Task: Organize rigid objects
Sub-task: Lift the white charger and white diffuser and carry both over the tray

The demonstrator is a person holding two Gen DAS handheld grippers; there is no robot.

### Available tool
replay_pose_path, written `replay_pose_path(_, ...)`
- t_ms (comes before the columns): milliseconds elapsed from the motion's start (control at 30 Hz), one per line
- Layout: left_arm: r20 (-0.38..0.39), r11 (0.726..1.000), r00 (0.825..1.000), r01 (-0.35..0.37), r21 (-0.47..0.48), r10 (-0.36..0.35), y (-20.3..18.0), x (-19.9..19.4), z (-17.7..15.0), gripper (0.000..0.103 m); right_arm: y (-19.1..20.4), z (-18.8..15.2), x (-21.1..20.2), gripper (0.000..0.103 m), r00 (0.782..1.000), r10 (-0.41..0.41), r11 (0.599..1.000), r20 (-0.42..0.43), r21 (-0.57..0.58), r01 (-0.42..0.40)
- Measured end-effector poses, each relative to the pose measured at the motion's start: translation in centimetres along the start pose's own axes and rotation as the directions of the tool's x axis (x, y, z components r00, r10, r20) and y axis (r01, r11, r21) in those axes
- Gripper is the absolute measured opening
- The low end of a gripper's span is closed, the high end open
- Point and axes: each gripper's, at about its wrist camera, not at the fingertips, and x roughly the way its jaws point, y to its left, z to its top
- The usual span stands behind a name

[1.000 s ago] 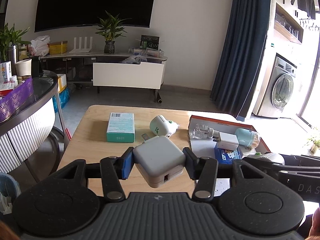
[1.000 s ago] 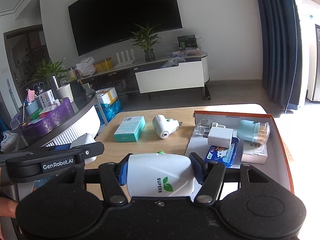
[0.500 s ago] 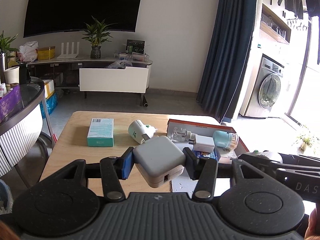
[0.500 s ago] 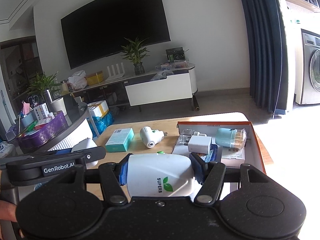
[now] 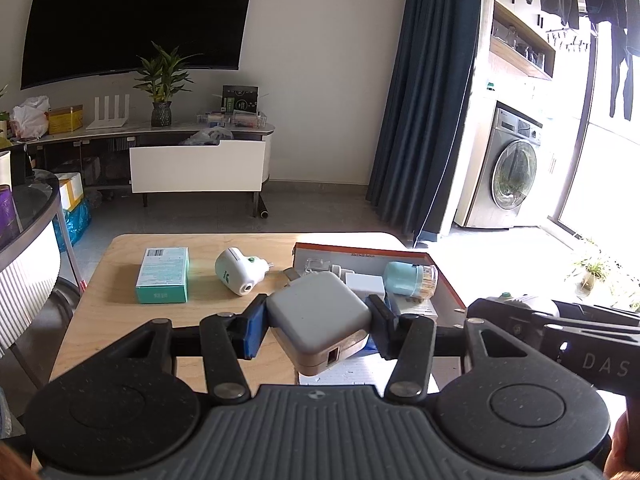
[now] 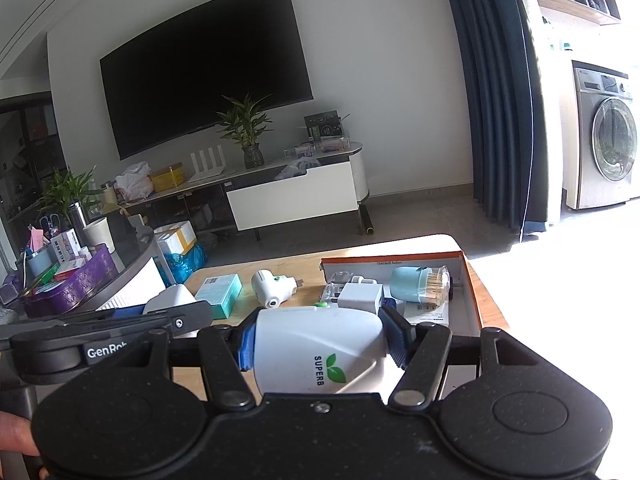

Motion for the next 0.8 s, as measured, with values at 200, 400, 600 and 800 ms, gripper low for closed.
replay_pose_path(200,-0.003,1.000,1.000,0.021,0.013,-0.021,-0.9,0.3,0.0,0.052,-0.6,0.0,-0.4,0.073,1.000,-0.019,1.000,0.006,0.013,0.019)
replay_pose_path(400,-0.008,0.999,0.999,0.035,0.022,-0.035,-1.5,0.5,0.1,0.052,-1.1,0.0,-0.6,0.073,0.999,-0.035,0.999,0.009,0.024,0.034)
replay_pose_path(600,-0.013,0.998,0.999,0.052,0.030,-0.052,-2.1,0.8,0.1,0.052,-1.6,0.0,-0.7,0.073,0.999,-0.045,0.999,0.008,0.030,0.044)
replay_pose_path(800,-0.022,0.997,0.998,0.064,0.036,-0.063,-2.7,1.1,0.1,0.052,-1.7,0.0,-0.5,0.073,0.998,-0.058,0.998,0.004,0.039,0.058)
